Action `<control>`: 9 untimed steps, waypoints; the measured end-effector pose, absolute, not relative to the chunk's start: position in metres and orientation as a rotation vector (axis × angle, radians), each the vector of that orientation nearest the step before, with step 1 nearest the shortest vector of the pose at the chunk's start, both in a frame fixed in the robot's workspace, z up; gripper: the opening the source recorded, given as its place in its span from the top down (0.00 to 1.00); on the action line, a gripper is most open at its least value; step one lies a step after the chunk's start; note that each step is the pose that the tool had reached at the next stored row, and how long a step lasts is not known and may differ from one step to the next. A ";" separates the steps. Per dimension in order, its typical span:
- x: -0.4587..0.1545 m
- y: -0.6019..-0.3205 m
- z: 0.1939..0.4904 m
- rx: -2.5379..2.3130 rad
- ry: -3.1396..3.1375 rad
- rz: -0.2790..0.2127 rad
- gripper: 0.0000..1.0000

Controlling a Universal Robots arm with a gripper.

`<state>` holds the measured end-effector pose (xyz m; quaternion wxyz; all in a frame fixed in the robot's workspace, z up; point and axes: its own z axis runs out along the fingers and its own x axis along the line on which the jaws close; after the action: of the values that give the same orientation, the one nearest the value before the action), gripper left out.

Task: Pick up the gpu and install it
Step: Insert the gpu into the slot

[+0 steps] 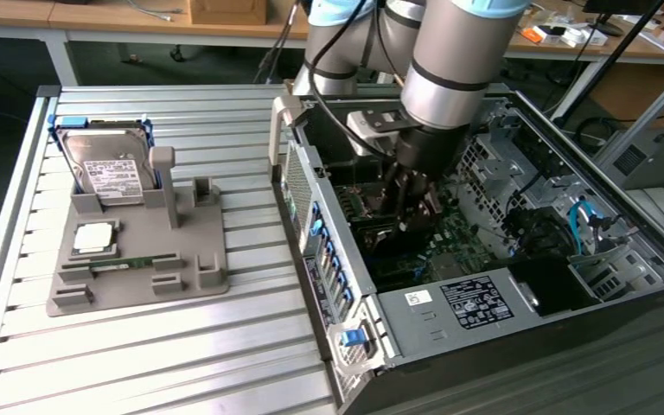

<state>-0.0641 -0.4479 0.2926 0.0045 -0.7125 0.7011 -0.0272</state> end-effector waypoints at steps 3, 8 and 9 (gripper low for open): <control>-0.064 -0.446 0.296 -2.242 2.205 -0.109 0.62; -0.064 -0.446 0.297 -2.260 2.220 -0.148 0.80; -0.063 -0.446 0.297 -2.264 2.224 -0.156 0.86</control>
<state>-0.0631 -0.4457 0.2967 -0.0178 -0.7124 0.6998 -0.0491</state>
